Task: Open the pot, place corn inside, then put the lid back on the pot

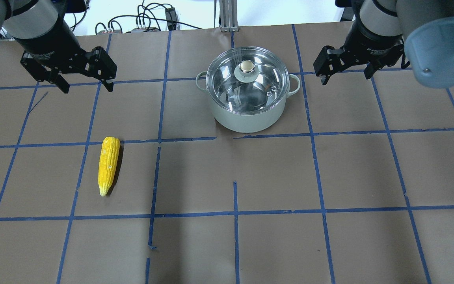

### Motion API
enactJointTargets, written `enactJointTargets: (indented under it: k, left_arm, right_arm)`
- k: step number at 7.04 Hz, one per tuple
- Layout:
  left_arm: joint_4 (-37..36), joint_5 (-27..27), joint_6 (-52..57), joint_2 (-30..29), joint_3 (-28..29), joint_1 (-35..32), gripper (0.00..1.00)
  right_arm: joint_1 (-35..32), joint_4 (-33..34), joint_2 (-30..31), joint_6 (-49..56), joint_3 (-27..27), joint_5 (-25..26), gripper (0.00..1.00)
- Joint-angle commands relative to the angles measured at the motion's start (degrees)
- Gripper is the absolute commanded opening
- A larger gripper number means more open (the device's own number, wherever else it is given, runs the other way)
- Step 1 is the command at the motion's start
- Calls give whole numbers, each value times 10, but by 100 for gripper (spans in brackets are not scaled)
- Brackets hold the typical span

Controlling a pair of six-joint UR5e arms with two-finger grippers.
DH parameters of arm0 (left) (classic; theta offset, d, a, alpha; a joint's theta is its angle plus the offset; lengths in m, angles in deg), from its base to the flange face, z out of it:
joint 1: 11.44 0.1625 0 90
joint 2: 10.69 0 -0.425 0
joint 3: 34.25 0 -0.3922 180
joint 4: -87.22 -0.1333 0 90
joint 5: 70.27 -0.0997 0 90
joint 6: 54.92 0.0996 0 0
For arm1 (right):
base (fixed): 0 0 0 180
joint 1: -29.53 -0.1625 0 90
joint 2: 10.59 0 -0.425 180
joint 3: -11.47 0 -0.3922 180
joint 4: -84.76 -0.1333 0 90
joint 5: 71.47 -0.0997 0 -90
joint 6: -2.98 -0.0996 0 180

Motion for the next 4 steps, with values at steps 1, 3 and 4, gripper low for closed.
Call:
enactJointTargets:
  k: [1, 3, 4]
  left_arm:
    - [0, 1, 0, -2, 0, 0, 100]
    - [0, -1, 0, 0, -5, 0, 100]
    - [-1, -1, 0, 0, -7, 0, 100]
  right_arm:
    - [-3, 0, -1, -1, 1, 2, 99]
    - [-3, 0, 0, -2, 9, 1, 99]
    - [-3, 2, 1, -3, 16, 1, 99]
